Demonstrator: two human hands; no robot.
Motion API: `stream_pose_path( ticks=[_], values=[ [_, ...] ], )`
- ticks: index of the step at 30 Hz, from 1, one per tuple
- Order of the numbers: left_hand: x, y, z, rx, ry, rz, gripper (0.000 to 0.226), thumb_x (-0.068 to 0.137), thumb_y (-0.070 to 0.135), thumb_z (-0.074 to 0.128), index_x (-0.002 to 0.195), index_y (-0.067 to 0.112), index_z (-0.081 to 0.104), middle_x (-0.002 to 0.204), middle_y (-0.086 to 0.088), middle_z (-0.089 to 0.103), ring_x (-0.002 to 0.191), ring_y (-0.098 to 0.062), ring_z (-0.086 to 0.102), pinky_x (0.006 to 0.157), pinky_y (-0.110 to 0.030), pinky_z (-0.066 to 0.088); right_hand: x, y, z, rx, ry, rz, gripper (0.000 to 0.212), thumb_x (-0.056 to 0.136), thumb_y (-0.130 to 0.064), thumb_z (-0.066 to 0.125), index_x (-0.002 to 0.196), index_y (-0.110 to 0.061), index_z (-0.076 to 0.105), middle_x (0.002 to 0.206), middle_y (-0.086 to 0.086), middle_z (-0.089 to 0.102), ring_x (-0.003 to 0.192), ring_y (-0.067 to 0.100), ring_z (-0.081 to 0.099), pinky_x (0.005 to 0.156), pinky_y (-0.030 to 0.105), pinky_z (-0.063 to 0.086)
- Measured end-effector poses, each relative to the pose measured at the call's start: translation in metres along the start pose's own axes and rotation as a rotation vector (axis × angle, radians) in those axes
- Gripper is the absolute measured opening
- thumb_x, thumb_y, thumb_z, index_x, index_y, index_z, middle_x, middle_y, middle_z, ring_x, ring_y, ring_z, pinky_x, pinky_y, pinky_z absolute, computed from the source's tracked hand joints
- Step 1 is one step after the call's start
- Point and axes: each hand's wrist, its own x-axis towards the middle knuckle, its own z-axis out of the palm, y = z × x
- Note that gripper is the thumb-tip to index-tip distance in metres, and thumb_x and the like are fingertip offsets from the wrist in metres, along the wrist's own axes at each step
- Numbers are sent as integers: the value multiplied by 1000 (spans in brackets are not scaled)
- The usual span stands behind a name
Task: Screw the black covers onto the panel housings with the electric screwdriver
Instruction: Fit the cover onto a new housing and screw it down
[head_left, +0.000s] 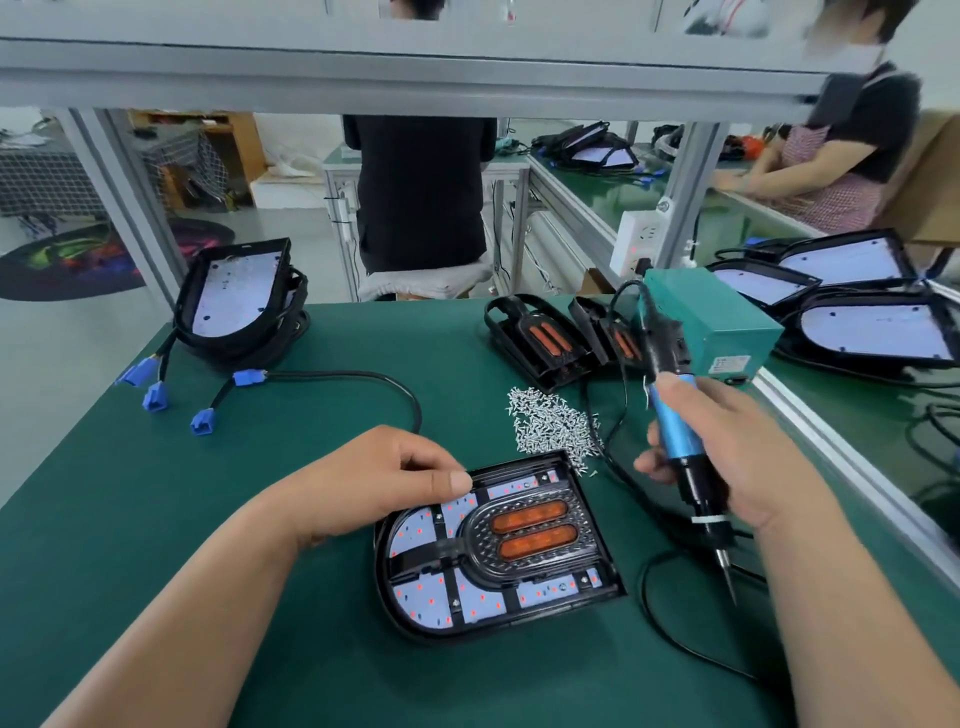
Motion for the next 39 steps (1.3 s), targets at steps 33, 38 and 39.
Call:
stream_pose_path(
  ticks=[33, 38, 39],
  values=[
    [24, -27, -8, 441, 573, -219, 16, 86, 30, 71, 73, 19, 71, 60, 7, 67, 55, -13, 60, 60, -30, 52, 10, 13, -8, -936, 155, -139, 84, 88, -79, 58, 155, -31, 42, 151, 0, 46, 128, 23, 56, 98, 44, 47],
    [15, -19, -10, -15, 450, 38, 6, 80, 32, 73, 85, 30, 76, 57, 13, 41, 52, -6, 34, 51, -13, 33, 11, 3, 5, -832, 172, -387, 64, 95, -56, 65, 152, -33, 48, 146, -5, 46, 140, 18, 44, 114, 46, 42],
    [14, -16, -10, -35, 424, 70, 9, 79, 31, 71, 86, 30, 76, 59, 13, 38, 54, -6, 33, 51, -12, 32, 11, -1, 10, -818, 131, -443, 61, 96, -50, 66, 153, -34, 48, 146, -7, 45, 141, 15, 41, 116, 45, 41]
  ],
)
